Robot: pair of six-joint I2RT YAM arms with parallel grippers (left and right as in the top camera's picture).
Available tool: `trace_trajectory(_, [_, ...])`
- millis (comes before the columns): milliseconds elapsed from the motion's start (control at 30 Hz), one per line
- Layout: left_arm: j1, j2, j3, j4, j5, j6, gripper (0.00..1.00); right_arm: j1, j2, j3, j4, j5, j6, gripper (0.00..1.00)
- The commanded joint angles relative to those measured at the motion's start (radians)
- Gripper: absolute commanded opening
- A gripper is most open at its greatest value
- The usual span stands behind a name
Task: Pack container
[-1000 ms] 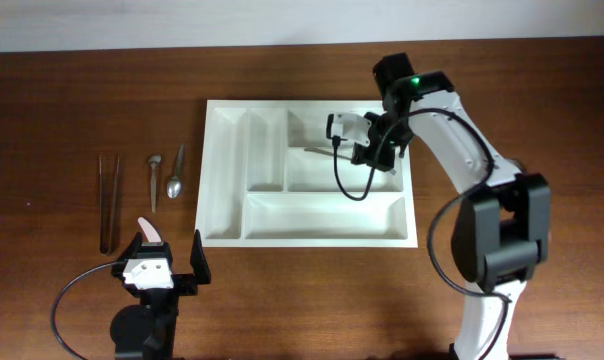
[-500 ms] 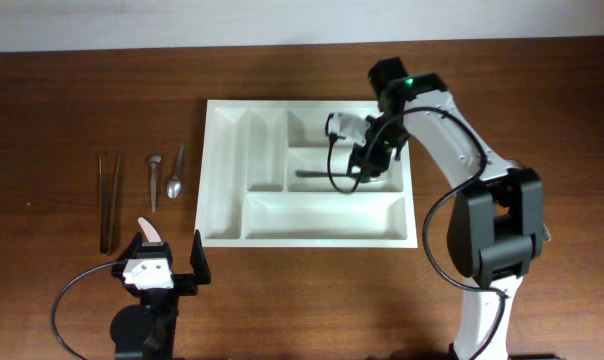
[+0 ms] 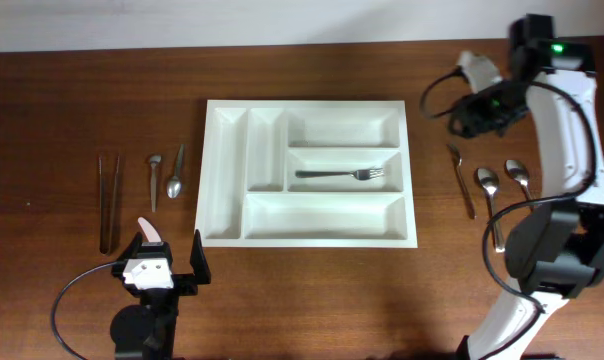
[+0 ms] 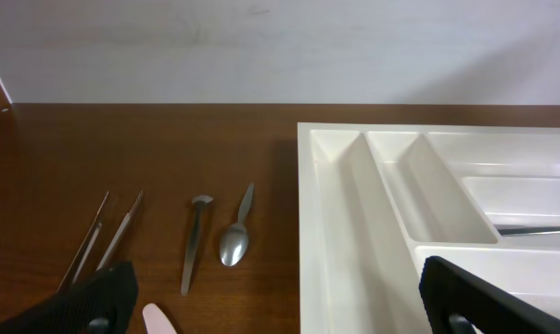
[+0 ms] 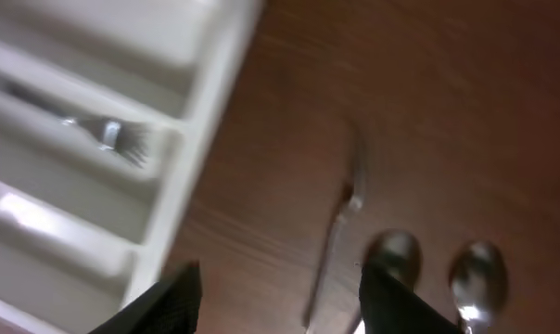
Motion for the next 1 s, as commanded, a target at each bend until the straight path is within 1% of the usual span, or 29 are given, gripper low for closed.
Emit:
trace_trajectory(0, [-0.004,-0.009,-0.011,0.003,0.010,0.002,0.99,-0.070,-0.006,-0.069,0.055,0.022,0.072,0.56])
trace_trajectory(100, [-0.004,-0.009,-0.011,0.003,0.011,0.002,0.99,-0.090,-0.006,-0.135,0.111,0.023,0.071,0.56])
trace_trajectory(233, [-0.004,-0.009,-0.011,0.003,0.011,0.002,0.99,-0.096,-0.006,-0.244,0.247,0.030,0.057,0.57])
trace_trajectory(333, [-0.004,-0.009,-0.011,0.003,0.011,0.002,0.99,-0.091,-0.006,-0.323,0.345,0.029,0.003,0.57])
trace_trajectory(433, [-0.004,-0.009,-0.011,0.003,0.011,0.002,0.99,-0.091,-0.006,-0.393,0.432,0.030,-0.027,0.56])
trace_trajectory(600, [-0.004,-0.009,-0.011,0.003,0.011,0.002,0.99,-0.091,0.000,-0.477,0.563,0.048,-0.028,0.51])
trace_trajectory(700, [-0.004,-0.009,-0.011,0.003,0.011,0.002,0.99,-0.090,0.018,-0.491,0.585,0.047,-0.054,0.49])
trace_trajectory(800, [-0.004,-0.009,-0.011,0.003,0.011,0.002,0.99,-0.083,0.040,-0.494,0.584,0.047,-0.079,0.48])
trace_trajectory(967, [-0.004,-0.009,-0.011,0.003,0.011,0.002,0.99,-0.059,0.071,-0.496,0.586,0.048,-0.080,0.49])
